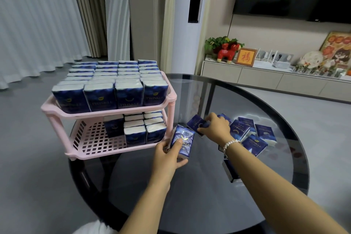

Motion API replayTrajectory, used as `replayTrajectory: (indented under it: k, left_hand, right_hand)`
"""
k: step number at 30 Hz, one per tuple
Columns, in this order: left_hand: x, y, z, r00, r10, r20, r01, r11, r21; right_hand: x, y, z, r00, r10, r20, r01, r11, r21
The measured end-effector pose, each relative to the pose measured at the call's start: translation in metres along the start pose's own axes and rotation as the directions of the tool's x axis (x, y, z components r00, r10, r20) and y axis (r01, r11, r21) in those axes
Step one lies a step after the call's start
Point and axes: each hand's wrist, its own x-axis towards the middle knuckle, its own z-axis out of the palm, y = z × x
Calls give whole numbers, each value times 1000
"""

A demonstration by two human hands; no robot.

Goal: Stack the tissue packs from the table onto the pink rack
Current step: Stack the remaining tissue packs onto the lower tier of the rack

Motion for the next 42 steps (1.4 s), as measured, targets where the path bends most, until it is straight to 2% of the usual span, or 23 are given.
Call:
replayTrajectory:
  k: [3, 5, 7, 10, 13, 15, 18, 25, 29, 31, 34, 37, 39, 42]
  left_hand:
    - [-4, 2, -3, 1000, 6, 6, -6, 1000, 17]
    - [-7, 3, -6, 1000, -1, 11, 0, 999, 37]
    - [-10, 5, -9, 1000, -7, 14, 7, 998, 55]
    - [-18, 11, -14, 999, -11, 32, 7, 994, 108]
    - [-25, 15, -20, 996, 2, 93, -21, 980, 199]
    - [-30, 18, -24, 992, -10, 126, -20, 972, 233]
    - [-39, 21, -29, 983, -24, 182, -27, 962, 271]
    - [-60, 31, -49, 967, 52, 249, -156, 894, 421]
    - [-71, 26, -66, 960, 150, 237, -264, 766, 586]
    - [-73, 28, -77, 954, 177, 241, -294, 700, 651]
    - [-70, 36, -96, 938, 179, 296, -343, 581, 738]
    - [-65, 37, -112, 931, 134, 339, -364, 385, 848]
    - [-64, 36, -117, 928, 101, 357, -371, 307, 877]
    - [-65, 30, -119, 921, 110, 375, -389, 348, 853]
  right_hand:
    - [-15, -1, 7, 998, -36, -51, 47, 970, 239]
    - [-27, 0, 0, 996, 26, -91, 23, 863, 505]
    - [-40, 4, -14, 991, 64, -113, 29, 740, 672]
    - [-61, 13, -32, 997, 3, -77, 61, 589, 806]
    - [-78, 19, -41, 983, -179, 37, 57, 495, 867]
    - [-83, 20, -41, 946, -309, 103, 67, 495, 866]
    - [-91, 16, -35, 906, -400, 138, 121, 557, 822]
    - [-115, -3, -7, 891, -434, 135, 134, 535, 834]
    - [-129, -14, 11, 873, -475, 109, 199, 552, 810]
    - [-129, -16, 13, 821, -537, 194, 184, 571, 800]
    - [-122, -17, 7, 653, -628, 424, 105, 629, 770]
    - [-114, -23, 8, 517, -668, 536, 201, 703, 682]
    - [-112, -28, 10, 479, -660, 579, 282, 740, 611]
    - [-110, -33, 10, 475, -658, 584, 329, 749, 576]
